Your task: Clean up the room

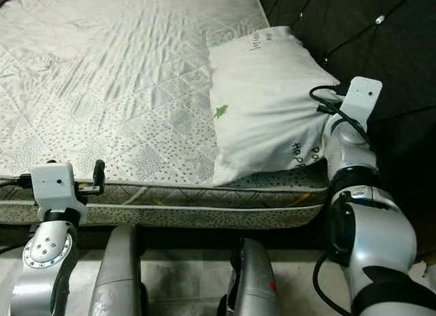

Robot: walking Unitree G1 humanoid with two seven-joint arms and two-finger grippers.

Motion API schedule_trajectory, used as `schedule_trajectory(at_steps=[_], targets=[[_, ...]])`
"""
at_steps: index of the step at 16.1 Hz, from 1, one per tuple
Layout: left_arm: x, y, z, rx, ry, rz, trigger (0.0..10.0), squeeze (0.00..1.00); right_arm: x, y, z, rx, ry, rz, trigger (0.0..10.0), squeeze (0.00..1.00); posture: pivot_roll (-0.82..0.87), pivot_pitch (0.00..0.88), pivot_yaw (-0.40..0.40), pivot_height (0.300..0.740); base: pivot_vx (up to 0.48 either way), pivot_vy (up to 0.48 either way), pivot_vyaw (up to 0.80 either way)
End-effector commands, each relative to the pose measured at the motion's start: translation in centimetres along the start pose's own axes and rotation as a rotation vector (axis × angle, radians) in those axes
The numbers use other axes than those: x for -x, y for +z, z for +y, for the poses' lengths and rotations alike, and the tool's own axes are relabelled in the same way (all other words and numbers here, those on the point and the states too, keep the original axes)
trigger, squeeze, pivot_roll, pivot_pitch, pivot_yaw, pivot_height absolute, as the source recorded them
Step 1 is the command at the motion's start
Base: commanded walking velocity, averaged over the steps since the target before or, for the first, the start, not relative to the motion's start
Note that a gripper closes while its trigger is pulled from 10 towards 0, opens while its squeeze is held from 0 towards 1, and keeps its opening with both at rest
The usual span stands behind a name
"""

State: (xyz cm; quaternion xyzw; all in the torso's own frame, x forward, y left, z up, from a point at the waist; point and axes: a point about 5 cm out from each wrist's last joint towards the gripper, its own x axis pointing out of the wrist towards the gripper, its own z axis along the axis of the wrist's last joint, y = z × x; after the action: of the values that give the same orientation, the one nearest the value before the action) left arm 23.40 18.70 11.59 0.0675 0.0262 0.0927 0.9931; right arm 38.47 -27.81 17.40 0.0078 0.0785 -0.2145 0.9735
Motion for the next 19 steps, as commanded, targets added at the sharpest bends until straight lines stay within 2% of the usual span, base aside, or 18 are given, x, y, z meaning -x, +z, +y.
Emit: schedule_trajectory(at_steps=[1, 3, 5, 8, 9, 10, 11, 12, 13, 15, 17, 19], targets=[[0.0, 0.0, -0.2, 0.000, -0.013, -0.001, 10.0, 0.00, 0.0, 1.7, -0.9, 0.024, -0.021, -0.117, 0.0, 0.00, 0.19, 0.000, -0.101, 0.547, 0.000, 0.000, 0.00], [0.0, -0.1, 0.0, -0.005, -0.015, 0.000, 10.0, 0.00, 1.1, -1.8, 0.4, 0.099, 0.060, -0.077, 0.0, 0.00, 0.20, 0.000, -0.100, 0.547, 0.000, 0.000, 0.00], [0.1, -0.2, 0.2, -0.012, -0.014, 0.006, 10.0, 0.00, 3.2, -5.7, 1.9, 0.120, 0.151, -0.017, 0.0, 0.00, 0.19, 0.000, -0.098, 0.547, 0.000, 0.000, 0.00], [0.1, -0.3, 0.0, -0.016, -0.019, 0.008, 10.0, 0.00, 5.7, -7.6, 4.2, 0.061, 0.245, -0.011, 0.0, 0.00, 0.18, 0.000, -0.093, 0.547, 0.000, 0.000, 0.00], [0.0, -0.2, 0.0, -0.022, -0.026, 0.008, 10.0, 0.00, 6.4, -8.1, 5.7, 0.041, 0.300, -0.013, 0.0, 0.00, 0.19, 0.000, -0.090, 0.547, 0.000, 0.000, 0.00], [0.0, -0.2, 0.1, -0.029, -0.025, 0.007, 10.0, 0.00, 6.3, -7.5, 6.4, -0.011, 0.309, -0.025, 0.0, 0.00, 0.19, 0.000, -0.090, 0.547, 0.000, 0.000, 0.00], [0.0, -0.1, 0.5, -0.037, -0.018, 0.003, 10.0, 0.00, 5.4, -5.1, 7.0, -0.085, 0.301, -0.096, 0.0, 0.00, 0.20, 0.000, -0.091, 0.547, 0.000, 0.000, 0.00], [0.0, -0.1, 0.6, -0.039, -0.016, 0.002, 10.0, 0.00, 5.3, -4.7, 7.0, -0.089, 0.301, -0.112, 0.0, 0.00, 0.20, 0.000, -0.091, 0.547, 0.000, 0.000, 0.00], [0.0, -0.2, 0.6, -0.037, -0.008, 0.005, 10.0, 0.00, 4.9, -3.2, 7.2, -0.084, 0.303, -0.154, 0.0, 0.00, 0.20, 0.000, -0.097, 0.547, 0.000, 0.000, 0.00], [0.1, -0.3, 0.3, -0.033, -0.008, 0.007, 10.0, 0.00, 4.4, -2.8, 6.9, -0.063, 0.297, -0.147, 0.0, 0.00, 0.20, 0.000, -0.102, 0.547, 0.000, 0.000, 0.00], [0.1, -0.2, 0.2, -0.029, -0.008, 0.005, 10.0, 0.00, 3.5, -1.9, 5.4, -0.049, 0.229, -0.136, 0.0, 0.00, 0.20, 0.000, -0.103, 0.547, 0.000, 0.000, 0.00], [0.0, -0.3, 0.4, -0.030, -0.003, 0.007, 10.0, 0.00, 1.9, 0.9, 2.6, -0.055, 0.105, -0.176, 0.0, 0.00, 0.20, 0.000, -0.098, 0.547, 0.000, 0.000, 0.00]])
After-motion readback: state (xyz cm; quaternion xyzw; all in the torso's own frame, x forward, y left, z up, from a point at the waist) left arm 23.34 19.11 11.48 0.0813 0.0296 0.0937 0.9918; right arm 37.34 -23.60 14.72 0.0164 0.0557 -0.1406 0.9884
